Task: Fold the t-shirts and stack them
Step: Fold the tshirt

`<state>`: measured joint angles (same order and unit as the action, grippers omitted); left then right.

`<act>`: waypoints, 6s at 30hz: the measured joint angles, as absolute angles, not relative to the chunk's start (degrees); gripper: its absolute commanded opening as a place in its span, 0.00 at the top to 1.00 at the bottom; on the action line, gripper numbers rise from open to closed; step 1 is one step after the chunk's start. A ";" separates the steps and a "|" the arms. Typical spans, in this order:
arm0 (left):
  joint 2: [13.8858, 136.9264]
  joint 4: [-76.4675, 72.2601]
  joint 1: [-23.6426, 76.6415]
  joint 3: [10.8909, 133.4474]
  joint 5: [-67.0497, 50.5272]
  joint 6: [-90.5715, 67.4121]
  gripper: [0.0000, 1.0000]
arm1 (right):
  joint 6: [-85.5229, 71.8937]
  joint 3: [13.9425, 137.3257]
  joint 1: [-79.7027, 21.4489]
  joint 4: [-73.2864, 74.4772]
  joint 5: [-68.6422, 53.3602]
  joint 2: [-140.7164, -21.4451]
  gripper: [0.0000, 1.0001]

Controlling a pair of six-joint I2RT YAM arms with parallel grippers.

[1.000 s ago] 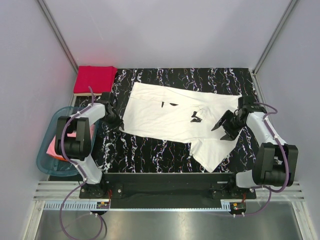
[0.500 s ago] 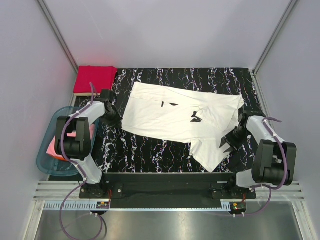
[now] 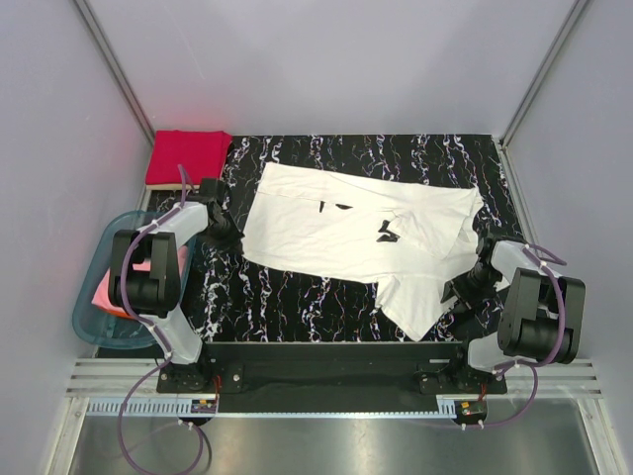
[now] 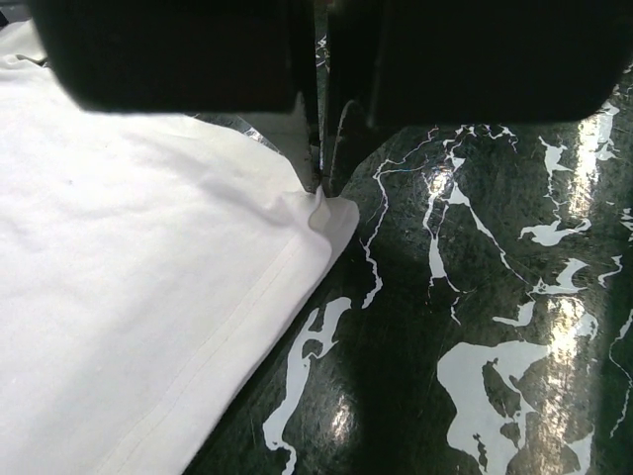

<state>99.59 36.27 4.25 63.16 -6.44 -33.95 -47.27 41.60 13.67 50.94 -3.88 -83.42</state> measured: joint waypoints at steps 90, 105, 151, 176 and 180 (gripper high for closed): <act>124.03 42.37 5.17 106.26 -8.36 -36.38 1.00 | -28.69 92.36 17.69 52.29 -17.30 -114.78 1.00; 130.39 43.66 4.14 113.51 -8.25 -37.98 0.98 | -28.88 98.35 18.20 52.12 -19.70 -121.47 0.97; 125.91 39.16 11.22 97.30 -9.54 -29.39 0.88 | -38.11 85.08 -16.93 38.09 -7.90 -117.27 1.00; 126.28 39.11 9.85 97.23 -10.98 -29.80 0.92 | -36.75 94.32 -15.66 37.63 0.69 -124.25 1.00; 126.28 39.11 9.78 97.23 -11.11 -29.80 0.92 | -36.45 97.36 -14.98 37.74 1.54 -125.56 1.00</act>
<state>126.28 39.11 9.78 97.23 -11.11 -29.80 -36.45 97.36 -14.98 37.74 1.54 -125.56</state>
